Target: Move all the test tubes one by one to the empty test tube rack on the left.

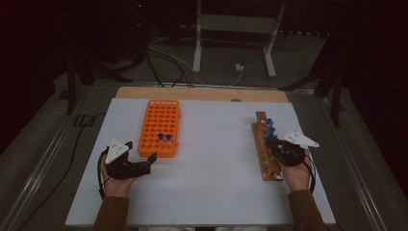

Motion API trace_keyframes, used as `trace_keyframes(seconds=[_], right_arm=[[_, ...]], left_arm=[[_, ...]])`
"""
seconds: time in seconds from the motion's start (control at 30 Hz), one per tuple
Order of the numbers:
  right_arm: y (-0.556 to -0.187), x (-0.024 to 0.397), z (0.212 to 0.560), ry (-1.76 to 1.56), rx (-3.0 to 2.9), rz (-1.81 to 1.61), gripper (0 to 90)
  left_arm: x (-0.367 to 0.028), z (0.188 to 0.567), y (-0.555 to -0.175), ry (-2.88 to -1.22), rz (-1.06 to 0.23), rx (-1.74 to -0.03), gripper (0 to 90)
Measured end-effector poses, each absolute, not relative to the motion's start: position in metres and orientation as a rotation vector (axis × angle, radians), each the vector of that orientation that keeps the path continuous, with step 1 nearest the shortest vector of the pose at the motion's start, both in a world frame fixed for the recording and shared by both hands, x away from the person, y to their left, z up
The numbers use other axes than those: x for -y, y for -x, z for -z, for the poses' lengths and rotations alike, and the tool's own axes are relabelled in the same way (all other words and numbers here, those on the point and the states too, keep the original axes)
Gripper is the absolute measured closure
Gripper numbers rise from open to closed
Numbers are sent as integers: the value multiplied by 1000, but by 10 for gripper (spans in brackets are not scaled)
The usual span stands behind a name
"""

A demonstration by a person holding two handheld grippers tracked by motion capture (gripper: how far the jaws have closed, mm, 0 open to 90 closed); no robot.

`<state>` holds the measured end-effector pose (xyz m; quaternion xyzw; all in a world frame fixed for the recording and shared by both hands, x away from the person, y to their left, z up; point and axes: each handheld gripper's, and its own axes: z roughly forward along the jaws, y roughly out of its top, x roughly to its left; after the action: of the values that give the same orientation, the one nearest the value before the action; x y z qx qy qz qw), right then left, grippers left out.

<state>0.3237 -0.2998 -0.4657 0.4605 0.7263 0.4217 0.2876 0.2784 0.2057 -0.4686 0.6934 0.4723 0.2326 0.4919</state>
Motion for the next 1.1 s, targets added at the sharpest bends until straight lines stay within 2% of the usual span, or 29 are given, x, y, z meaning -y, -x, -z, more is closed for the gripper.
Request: trace_keyframes(seconds=[0.7, 1.1], right_arm=[[-317, 305, 439, -1216, -1902, -1181, 772], [-313, 307, 417, -1183, -1886, -1219, 772]], left_arm=[[-205, 470, -279, -1690, -540, -1079, 7], [-205, 471, -277, -1690, -597, -1044, 7]])
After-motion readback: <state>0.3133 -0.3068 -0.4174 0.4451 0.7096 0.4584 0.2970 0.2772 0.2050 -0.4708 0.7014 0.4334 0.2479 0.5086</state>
